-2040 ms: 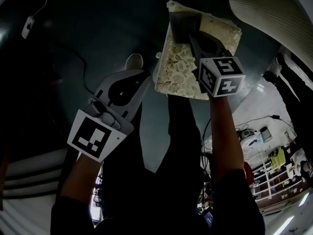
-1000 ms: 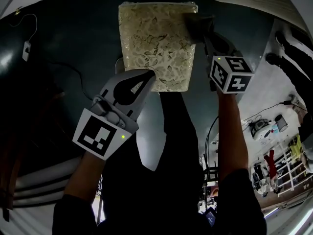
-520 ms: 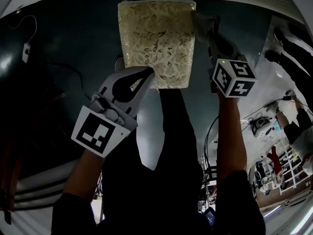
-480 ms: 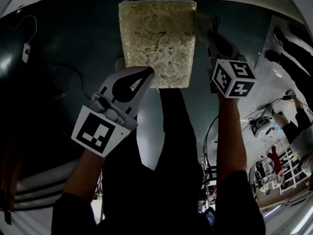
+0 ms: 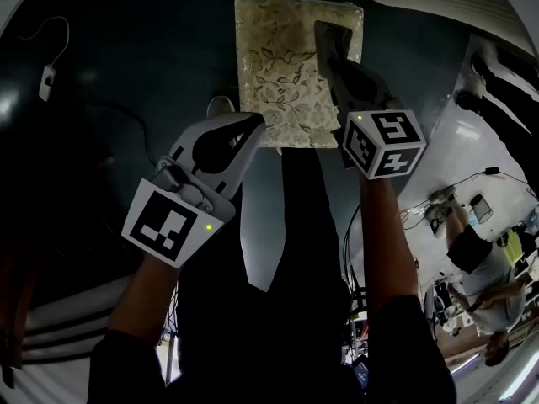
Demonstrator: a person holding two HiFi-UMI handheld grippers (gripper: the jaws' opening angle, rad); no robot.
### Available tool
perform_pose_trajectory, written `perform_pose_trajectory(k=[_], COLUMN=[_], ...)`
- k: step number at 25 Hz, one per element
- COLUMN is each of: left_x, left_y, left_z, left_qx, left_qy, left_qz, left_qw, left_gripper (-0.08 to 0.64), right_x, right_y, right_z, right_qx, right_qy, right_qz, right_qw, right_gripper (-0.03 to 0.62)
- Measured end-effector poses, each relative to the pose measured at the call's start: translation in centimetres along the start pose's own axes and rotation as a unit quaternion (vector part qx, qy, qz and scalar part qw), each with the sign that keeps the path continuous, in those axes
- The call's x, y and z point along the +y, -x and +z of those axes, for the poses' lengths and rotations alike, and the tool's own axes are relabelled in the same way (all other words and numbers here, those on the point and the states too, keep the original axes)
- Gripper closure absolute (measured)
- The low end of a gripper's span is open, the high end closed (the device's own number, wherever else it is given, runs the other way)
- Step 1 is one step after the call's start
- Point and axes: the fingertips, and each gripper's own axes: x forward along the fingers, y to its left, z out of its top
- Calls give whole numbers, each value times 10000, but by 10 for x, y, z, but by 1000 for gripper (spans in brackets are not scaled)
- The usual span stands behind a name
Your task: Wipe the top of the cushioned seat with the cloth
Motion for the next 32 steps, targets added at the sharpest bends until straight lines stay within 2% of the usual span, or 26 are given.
perform_pose_trajectory(k=[12, 16, 23, 29, 32], left_x=[37, 47, 53, 23, 19], left_y=[58, 67, 78, 39, 32], left_z=[-16, -24, -37, -41, -42], left_qx=[-153, -186, -161, -41, 25], left_qy=[196, 261, 319, 283, 225], left_qz=[252, 319, 397, 249, 146], left_qw=[9994, 9990, 9986, 9993, 9996], left_gripper=[553, 552, 552, 552, 552], right_x=[128, 148, 148, 94, 84], right_y=[-48, -59, -66, -43, -40], right_z=[-25, -36, -60, -81, -83], right_qx=[497, 618, 850, 893, 836], right_qy=[406, 468, 415, 275, 169], right_qz=[925, 1090, 1033, 809, 704], right_qw=[9936, 9910, 9901, 9923, 9939], right_gripper=[560, 560, 560, 560, 560])
